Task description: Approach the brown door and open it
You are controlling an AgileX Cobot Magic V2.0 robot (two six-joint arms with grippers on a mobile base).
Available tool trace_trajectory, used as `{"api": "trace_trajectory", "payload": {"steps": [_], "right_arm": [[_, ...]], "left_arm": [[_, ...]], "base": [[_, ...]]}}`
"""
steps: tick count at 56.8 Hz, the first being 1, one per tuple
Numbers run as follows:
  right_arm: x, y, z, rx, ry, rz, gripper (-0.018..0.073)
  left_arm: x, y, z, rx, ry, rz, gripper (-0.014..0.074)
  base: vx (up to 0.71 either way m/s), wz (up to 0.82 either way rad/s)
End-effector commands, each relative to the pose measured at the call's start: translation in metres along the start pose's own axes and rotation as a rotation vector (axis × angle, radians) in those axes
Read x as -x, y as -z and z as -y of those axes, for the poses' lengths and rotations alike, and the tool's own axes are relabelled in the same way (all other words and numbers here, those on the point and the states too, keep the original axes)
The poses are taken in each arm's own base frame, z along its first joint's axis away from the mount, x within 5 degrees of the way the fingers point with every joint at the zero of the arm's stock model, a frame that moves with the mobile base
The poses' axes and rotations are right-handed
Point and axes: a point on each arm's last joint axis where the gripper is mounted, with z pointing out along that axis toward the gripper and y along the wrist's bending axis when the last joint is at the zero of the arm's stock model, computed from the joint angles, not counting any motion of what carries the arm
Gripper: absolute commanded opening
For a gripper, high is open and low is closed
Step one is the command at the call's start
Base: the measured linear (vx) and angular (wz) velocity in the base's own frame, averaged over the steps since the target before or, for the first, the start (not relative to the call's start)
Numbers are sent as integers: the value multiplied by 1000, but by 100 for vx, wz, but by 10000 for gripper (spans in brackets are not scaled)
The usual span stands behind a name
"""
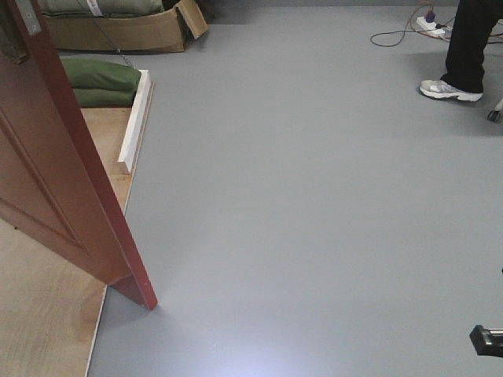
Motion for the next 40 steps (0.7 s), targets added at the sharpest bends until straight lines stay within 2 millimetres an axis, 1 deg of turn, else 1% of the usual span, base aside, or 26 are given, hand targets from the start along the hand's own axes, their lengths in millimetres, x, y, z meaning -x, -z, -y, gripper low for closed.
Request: {"api": "trace_trajectory", "payload": {"steps": [1,40], "right_arm": [[5,1,0,-3,10,81,0],[5,1,0,-3,10,81,0]], "left_arm": [[24,18,16,-47,1,130,-6],[24,18,16,-47,1,130,-6]], "base": [[5,-3],[11,1]]}}
